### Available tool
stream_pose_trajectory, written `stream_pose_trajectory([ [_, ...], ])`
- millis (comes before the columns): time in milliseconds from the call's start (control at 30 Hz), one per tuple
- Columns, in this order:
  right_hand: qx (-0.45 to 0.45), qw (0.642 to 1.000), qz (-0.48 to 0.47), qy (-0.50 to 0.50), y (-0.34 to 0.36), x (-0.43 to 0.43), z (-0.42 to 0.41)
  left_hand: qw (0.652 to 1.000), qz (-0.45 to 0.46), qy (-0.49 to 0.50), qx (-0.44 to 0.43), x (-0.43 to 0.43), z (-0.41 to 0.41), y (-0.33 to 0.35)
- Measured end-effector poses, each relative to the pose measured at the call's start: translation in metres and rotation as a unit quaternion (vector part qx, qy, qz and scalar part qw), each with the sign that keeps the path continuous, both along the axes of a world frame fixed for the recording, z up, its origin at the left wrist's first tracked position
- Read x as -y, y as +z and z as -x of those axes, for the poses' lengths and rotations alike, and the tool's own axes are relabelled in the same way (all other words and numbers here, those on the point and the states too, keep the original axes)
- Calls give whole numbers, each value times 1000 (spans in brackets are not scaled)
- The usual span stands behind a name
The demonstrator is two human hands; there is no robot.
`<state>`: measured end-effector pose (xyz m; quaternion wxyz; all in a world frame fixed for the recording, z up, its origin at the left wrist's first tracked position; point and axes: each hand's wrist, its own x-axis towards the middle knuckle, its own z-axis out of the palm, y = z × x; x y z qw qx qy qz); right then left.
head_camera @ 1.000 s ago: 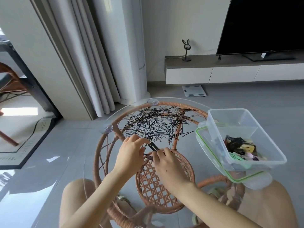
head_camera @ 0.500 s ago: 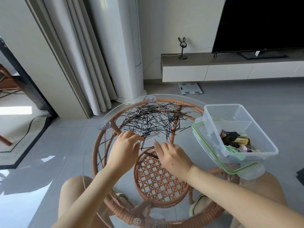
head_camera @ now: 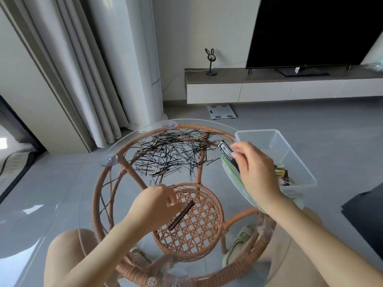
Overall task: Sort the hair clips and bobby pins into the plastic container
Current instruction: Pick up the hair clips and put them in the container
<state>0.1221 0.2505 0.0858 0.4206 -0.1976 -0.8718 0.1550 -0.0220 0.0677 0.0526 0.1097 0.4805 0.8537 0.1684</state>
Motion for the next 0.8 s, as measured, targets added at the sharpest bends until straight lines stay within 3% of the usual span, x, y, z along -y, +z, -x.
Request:
stream_pose_trajectory([
  [100, 14, 999, 4, -46, 12, -31, -31, 997, 73, -13, -3, -7, -18, -6],
  [200, 79, 994, 18, -68, 11, -58, -52, 996, 83, -20, 6, -17, -25, -9],
  [433, 235, 971, 43, -32, -7, -96, -68, 986, 150, -31, -66, -28, -40, -12],
  [533, 177, 982, 33, -61, -15, -100, -71, 971, 183, -56, -141, -32, -56, -16],
  [667, 79, 987, 59, -128, -27, -97, -78, 986, 120, -44, -104, -54, -60, 6],
  [800, 60, 985, 66, -147, -37, -89, -78, 987, -34, -113, -106, -108, -76, 49],
])
